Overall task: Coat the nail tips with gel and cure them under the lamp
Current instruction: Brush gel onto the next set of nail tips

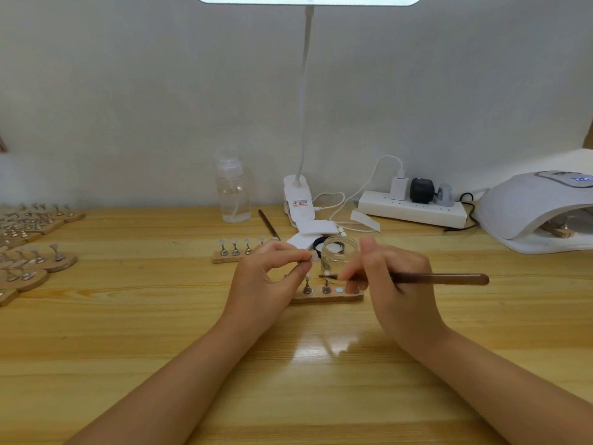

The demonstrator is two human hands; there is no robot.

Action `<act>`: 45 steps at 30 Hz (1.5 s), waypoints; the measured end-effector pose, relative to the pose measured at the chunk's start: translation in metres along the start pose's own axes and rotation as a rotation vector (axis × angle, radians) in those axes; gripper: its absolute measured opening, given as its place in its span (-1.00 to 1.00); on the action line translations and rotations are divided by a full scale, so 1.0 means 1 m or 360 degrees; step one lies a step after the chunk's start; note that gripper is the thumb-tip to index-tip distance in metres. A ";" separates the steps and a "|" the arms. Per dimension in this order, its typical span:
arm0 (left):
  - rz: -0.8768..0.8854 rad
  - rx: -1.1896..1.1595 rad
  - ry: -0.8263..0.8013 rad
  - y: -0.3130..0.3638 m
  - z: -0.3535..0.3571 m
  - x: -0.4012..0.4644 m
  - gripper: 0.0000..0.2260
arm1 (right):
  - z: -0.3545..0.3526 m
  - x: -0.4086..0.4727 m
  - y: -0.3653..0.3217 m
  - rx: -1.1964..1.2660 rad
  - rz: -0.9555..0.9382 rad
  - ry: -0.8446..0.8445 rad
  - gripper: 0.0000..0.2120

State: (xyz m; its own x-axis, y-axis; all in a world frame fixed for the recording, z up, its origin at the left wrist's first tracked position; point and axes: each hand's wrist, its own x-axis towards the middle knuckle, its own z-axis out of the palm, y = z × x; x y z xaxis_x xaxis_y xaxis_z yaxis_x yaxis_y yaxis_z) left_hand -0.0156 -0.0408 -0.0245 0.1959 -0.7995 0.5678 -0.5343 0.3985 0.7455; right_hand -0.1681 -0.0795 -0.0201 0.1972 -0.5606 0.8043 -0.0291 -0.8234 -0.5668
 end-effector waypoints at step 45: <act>-0.0019 0.0002 -0.0022 0.001 -0.001 0.000 -0.75 | 0.000 0.000 -0.002 0.0232 0.0325 -0.0002 -0.52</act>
State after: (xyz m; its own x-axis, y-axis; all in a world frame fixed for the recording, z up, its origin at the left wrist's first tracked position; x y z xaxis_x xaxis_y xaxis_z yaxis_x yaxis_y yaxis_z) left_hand -0.0156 -0.0402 -0.0231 0.1908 -0.8103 0.5541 -0.5331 0.3884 0.7516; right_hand -0.1676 -0.0782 -0.0189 0.2030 -0.7139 0.6701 0.0730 -0.6715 -0.7374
